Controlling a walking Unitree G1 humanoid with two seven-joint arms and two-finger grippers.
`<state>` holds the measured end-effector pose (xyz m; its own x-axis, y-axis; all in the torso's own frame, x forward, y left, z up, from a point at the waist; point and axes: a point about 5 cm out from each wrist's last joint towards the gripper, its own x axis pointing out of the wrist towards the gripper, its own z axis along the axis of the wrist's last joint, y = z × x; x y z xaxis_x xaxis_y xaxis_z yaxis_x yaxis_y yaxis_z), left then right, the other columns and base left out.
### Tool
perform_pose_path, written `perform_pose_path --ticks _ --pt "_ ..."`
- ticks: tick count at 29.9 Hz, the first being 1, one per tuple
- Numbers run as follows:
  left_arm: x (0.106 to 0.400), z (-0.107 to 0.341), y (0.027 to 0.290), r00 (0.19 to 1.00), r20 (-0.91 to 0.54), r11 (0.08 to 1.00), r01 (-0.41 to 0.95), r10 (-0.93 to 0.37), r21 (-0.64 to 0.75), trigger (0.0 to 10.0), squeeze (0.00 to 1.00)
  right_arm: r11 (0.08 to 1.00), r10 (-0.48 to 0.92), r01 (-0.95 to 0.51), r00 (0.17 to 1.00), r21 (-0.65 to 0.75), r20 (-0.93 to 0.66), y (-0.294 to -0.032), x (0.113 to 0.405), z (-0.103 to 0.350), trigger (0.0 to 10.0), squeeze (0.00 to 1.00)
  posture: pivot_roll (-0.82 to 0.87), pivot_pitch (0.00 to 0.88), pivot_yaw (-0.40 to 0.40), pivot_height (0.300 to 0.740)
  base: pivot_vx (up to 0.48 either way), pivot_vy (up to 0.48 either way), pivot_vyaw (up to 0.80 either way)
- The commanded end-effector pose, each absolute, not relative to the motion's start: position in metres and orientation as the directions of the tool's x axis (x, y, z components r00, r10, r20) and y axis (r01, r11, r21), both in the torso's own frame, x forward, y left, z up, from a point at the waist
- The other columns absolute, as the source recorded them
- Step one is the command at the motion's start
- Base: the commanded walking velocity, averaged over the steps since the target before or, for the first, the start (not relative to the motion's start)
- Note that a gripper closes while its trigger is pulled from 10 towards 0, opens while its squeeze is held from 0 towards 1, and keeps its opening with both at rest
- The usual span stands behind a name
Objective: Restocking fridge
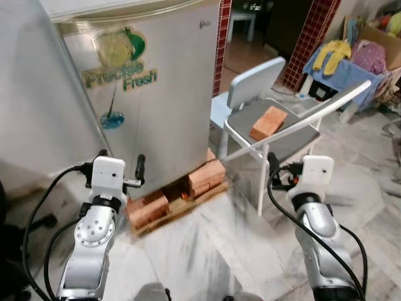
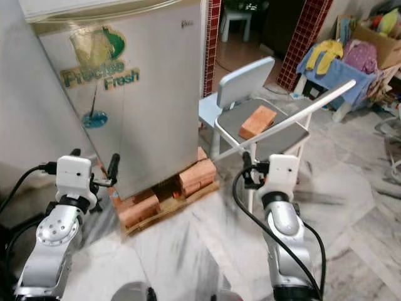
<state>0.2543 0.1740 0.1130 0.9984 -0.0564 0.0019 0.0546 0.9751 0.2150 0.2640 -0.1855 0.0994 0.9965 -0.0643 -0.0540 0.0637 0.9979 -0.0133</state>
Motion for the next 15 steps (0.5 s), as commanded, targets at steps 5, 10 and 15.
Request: perform_pose_path --ticks 5,10,15 --pt "0.255 0.111 0.185 0.999 -0.016 0.97 0.039 -0.036 0.24 10.0 0.0 0.998 -0.065 0.066 0.995 0.011 -0.074 -0.182 0.265 0.096 10.0 0.0 0.1 0.055 0.011 0.74 0.0 0.48 0.0" --pt "0.259 0.114 0.182 0.999 -0.007 0.975 0.037 -0.036 0.218 10.0 0.0 0.999 -0.037 0.038 0.998 0.018 -0.058 -0.172 0.27 0.102 10.0 0.0 0.11 0.054 0.004 0.74 0.0 0.48 0.0" --pt "0.258 0.116 0.178 0.996 -0.012 0.976 0.092 -0.092 0.197 10.0 0.0 0.999 -0.021 0.023 0.998 0.038 -0.051 -0.166 0.275 0.107 10.0 0.0 0.12 0.06 0.0 0.74 0.0 0.459 0.0"
